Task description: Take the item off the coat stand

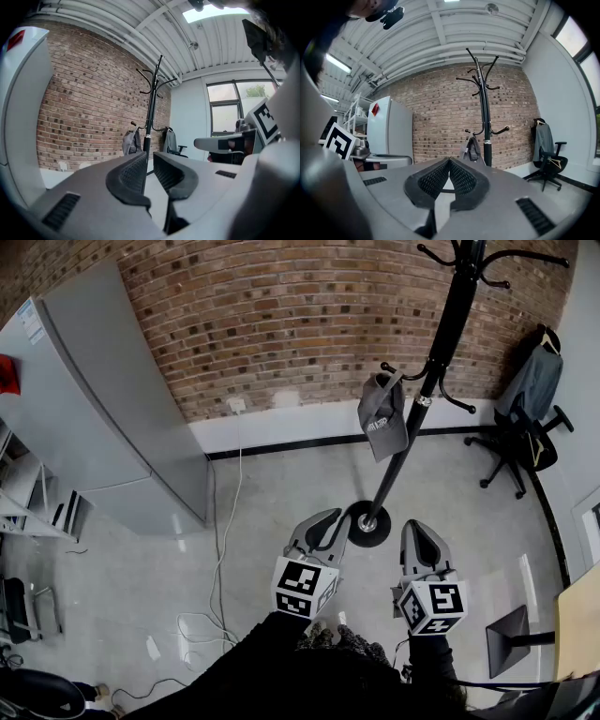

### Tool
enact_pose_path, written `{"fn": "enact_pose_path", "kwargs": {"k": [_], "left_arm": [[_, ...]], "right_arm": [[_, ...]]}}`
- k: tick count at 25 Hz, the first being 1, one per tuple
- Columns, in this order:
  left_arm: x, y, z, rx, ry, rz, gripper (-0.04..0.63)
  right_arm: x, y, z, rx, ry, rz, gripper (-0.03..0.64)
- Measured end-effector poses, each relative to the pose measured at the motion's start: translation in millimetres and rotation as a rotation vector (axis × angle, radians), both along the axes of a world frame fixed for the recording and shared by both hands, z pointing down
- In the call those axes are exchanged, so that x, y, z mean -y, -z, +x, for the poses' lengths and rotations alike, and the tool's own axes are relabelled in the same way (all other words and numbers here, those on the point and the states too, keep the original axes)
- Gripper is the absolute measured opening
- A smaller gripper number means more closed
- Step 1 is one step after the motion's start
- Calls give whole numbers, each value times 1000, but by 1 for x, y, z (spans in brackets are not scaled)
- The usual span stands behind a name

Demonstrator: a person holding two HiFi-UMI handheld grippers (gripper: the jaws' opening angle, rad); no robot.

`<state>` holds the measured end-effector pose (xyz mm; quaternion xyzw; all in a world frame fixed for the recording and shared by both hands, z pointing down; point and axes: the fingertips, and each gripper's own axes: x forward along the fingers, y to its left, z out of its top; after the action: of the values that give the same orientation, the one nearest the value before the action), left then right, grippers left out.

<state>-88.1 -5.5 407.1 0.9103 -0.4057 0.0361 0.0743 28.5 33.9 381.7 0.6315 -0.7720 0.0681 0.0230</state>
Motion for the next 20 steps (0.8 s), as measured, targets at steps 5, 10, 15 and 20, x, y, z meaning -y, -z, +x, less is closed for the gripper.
{"fn": "enact_pose_path", "kwargs": {"k": [5,10,15,20], "left_arm": [[11,-6,-9,10,-23,-17,52],[19,-20,-4,-3,-54,-58,52],[24,-27,10,1,-75,-70,52],[42,-33,23,6,-35,-80,52]], "right_arm": [[7,-2,-8,2,-31,-8,9],[9,-9,-6,-2,-59,-25,9],[16,-12,10,-4,-76,-35,9],[29,-22,24,7,-43,-51,9]]}}
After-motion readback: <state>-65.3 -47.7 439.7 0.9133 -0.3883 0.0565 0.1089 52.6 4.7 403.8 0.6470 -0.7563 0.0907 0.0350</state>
